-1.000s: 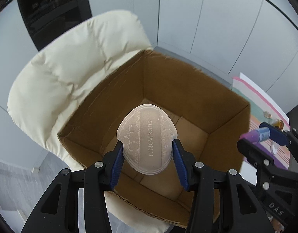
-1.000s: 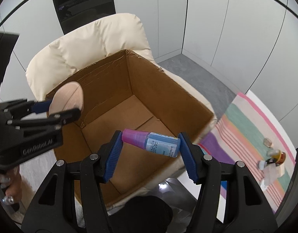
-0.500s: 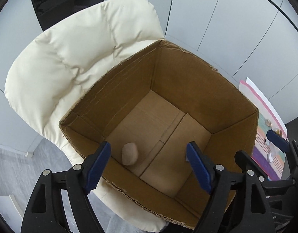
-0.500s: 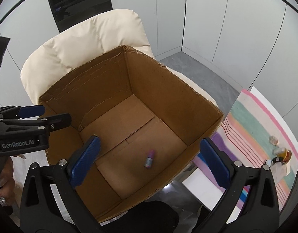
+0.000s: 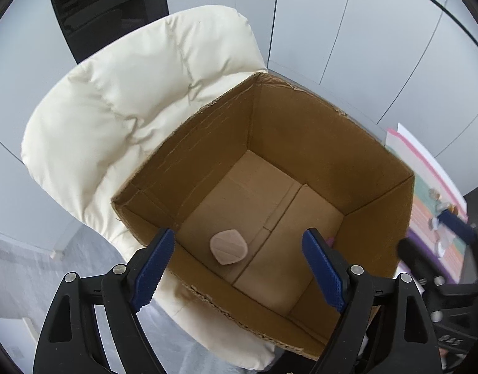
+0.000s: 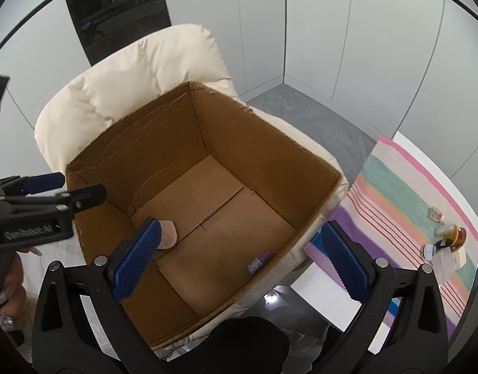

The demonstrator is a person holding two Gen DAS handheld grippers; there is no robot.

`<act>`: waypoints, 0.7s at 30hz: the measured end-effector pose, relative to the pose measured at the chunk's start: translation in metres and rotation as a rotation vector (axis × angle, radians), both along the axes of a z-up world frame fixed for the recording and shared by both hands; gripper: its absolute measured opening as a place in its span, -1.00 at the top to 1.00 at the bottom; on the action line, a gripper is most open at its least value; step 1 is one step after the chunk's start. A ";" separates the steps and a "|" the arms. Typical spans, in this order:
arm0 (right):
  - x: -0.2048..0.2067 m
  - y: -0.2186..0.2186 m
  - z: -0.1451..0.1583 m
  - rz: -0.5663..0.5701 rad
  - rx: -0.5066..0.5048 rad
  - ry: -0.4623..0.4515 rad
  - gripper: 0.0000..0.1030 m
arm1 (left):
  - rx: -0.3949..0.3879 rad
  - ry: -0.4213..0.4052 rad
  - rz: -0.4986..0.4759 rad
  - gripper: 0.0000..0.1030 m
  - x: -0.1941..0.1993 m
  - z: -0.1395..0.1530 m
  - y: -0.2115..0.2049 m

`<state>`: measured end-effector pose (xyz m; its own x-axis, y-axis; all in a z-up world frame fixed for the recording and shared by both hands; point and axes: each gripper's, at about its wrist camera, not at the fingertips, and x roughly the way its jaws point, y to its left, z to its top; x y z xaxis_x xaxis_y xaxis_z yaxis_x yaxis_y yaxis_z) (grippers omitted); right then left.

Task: Organize objects
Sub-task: 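Open both tools over the box, dropping the bottle and puff inside, then withdraw both tools from the box back toward the table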

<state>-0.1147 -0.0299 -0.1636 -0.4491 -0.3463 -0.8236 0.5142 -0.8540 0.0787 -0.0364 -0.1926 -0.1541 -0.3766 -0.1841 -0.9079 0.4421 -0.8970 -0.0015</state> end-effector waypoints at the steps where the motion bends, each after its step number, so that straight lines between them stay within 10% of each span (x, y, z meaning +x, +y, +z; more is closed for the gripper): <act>1: 0.002 0.002 0.004 -0.004 -0.002 0.009 -1.00 | -0.006 -0.005 -0.006 -0.66 0.001 0.000 0.002; 21: 0.065 0.033 0.035 -0.062 -0.020 0.024 -1.00 | 0.013 0.054 -0.058 -0.66 0.068 0.021 0.031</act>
